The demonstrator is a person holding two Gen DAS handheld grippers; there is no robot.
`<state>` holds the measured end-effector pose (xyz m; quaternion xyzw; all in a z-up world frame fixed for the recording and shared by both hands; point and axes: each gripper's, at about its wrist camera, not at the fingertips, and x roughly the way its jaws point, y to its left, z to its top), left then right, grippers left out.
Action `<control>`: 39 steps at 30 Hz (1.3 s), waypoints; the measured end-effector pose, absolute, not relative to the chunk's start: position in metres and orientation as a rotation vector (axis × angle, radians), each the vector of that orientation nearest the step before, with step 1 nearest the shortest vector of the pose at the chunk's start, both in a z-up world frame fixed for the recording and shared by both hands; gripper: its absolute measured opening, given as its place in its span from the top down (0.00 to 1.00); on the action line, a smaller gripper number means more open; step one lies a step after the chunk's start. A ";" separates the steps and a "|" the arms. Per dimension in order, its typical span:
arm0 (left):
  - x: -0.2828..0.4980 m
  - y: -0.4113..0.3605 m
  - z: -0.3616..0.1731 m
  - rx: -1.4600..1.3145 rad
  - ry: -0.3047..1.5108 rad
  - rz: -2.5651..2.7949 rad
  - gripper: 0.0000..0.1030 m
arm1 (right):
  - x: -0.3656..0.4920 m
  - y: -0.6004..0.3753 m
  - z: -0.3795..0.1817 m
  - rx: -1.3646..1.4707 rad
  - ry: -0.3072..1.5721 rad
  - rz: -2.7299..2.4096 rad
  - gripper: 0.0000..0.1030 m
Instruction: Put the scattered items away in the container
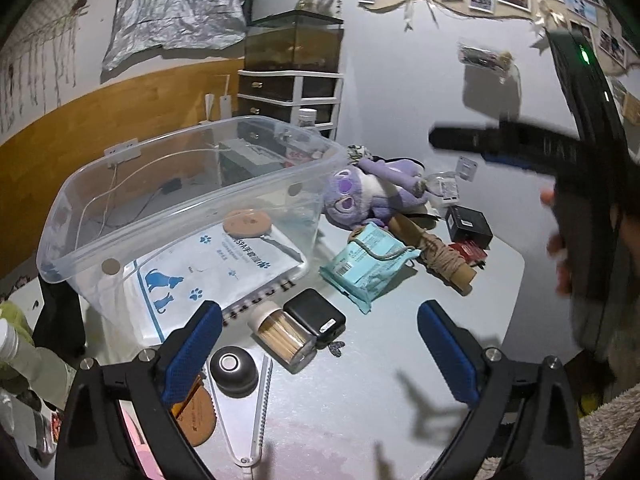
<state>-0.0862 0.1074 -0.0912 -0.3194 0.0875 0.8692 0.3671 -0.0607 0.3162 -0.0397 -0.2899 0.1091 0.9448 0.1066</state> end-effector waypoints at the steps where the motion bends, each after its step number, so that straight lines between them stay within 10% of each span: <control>1: -0.085 0.108 -0.091 -0.816 0.231 2.228 0.04 | -0.055 0.314 -0.046 -0.851 0.336 2.760 0.00; 33: -0.114 0.226 -0.123 -1.035 0.197 2.405 0.05 | -0.041 0.407 -0.156 -1.346 0.273 2.644 0.00; 39: -0.149 0.262 -0.145 -1.103 0.159 2.395 0.18 | -0.038 0.432 -0.159 -1.396 0.311 2.714 0.00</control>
